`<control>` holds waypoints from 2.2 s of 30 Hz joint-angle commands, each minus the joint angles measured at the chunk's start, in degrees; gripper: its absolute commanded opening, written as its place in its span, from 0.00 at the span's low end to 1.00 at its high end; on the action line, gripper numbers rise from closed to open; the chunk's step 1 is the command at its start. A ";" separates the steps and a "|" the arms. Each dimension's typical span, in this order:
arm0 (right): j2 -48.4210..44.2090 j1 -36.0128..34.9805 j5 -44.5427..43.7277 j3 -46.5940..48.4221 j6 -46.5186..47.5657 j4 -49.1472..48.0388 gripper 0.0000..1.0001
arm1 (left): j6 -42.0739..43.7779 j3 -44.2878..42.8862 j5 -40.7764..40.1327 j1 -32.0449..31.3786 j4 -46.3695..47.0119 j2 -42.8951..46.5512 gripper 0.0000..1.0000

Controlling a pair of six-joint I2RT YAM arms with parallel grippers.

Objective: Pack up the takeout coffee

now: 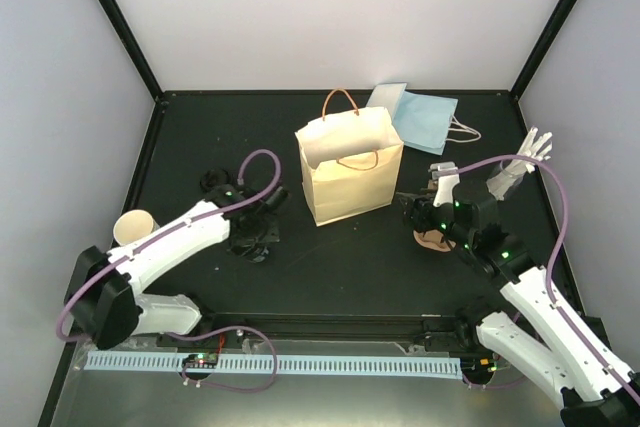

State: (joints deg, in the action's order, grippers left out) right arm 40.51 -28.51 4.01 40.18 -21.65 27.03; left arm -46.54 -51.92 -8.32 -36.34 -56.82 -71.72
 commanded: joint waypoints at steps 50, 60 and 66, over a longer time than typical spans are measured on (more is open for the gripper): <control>2.33 0.07 -0.08 -4.23 -2.11 -2.29 0.72 | -3.65 -33.05 -1.02 -30.73 -8.75 -19.90 0.68; 3.32 0.10 3.05 -5.81 -1.77 -4.28 0.74 | 7.21 -21.28 5.17 -15.03 -4.92 -0.19 0.91; 3.48 0.05 5.56 -8.02 -1.23 -7.48 0.98 | 15.27 -9.79 7.49 3.83 1.34 11.05 0.99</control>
State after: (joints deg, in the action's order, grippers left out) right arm 44.16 -28.51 7.25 33.52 -23.22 23.40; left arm -38.81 -65.63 -4.43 -41.50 -59.70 -63.57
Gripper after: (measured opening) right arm 0.901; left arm 0.985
